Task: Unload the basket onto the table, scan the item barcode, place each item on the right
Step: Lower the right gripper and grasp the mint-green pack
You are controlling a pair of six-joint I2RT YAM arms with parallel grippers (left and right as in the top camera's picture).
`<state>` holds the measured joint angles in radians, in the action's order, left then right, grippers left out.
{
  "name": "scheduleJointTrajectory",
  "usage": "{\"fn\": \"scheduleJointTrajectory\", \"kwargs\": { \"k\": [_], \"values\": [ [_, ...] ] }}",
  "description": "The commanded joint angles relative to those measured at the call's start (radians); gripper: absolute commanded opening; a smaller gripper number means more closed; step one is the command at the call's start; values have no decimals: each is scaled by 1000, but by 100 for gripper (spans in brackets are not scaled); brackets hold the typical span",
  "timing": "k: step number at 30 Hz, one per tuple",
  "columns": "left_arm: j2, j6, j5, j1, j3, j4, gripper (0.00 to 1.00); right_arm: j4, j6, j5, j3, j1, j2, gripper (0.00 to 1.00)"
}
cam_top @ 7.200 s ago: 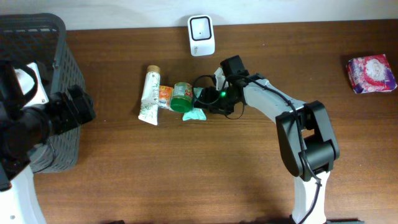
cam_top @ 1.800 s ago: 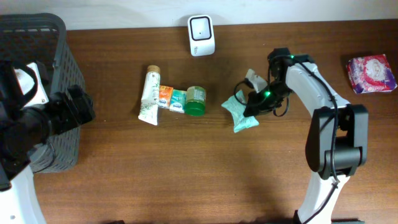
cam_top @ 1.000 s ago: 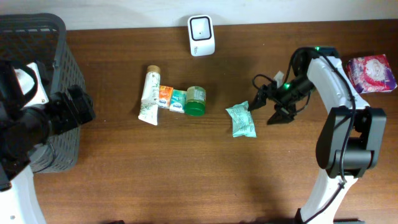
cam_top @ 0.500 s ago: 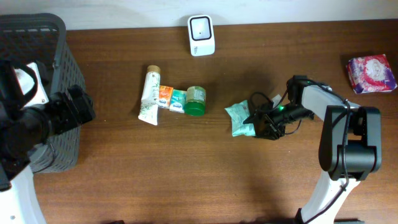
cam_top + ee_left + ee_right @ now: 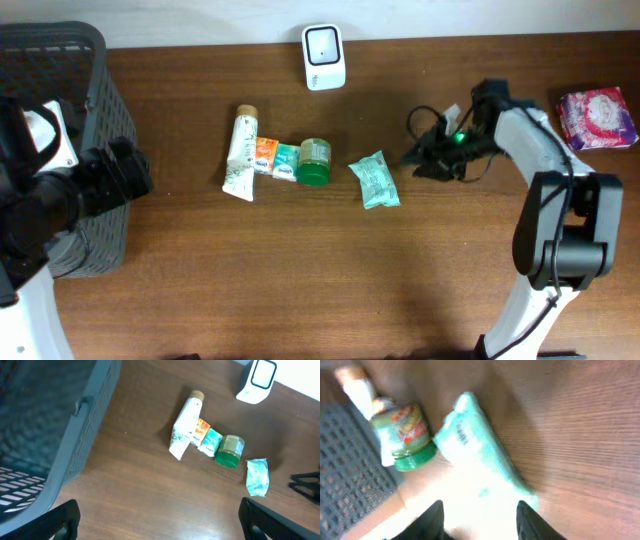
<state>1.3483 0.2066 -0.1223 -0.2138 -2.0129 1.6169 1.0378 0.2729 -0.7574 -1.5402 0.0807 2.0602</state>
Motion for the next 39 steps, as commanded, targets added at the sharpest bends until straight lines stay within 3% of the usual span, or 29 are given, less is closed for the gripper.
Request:
{"fn": "scheduleJointTrajectory", "kwargs": {
  "k": [1, 3, 6, 11, 16, 26, 31, 35, 36, 39],
  "values": [
    [-2, 10, 0, -5, 2, 0, 99, 124, -122, 3, -87, -29, -11, 45],
    [-2, 9, 0, -5, 2, 0, 99, 173, -195, 67, -87, -87, -10, 44],
    [-2, 9, 0, -5, 2, 0, 99, 207, -185, 298, -86, -198, -10, 36],
    [-2, 9, 0, -5, 2, 0, 99, 175, 7, 591, -86, -396, -8, 30],
    [-2, 10, 0, -5, 2, 0, 99, 91, 67, 639, -72, -497, 7, 16],
    [-2, 10, 0, -5, 2, 0, 99, -28, 81, 689, 89, -499, 10, 9],
    [-2, 10, 0, -5, 2, 0, 99, 22, 80, 853, 43, -444, 10, 11],
    [-2, 10, 0, -5, 2, 0, 99, 95, 71, 794, -70, -370, 10, 11],
    [-2, 10, 0, -5, 2, 0, 99, 114, 55, 769, -97, -358, 9, 12],
    [-2, 10, 0, -5, 2, 0, 99, 169, -5, 659, -170, -304, 9, 28]
  ]
}}
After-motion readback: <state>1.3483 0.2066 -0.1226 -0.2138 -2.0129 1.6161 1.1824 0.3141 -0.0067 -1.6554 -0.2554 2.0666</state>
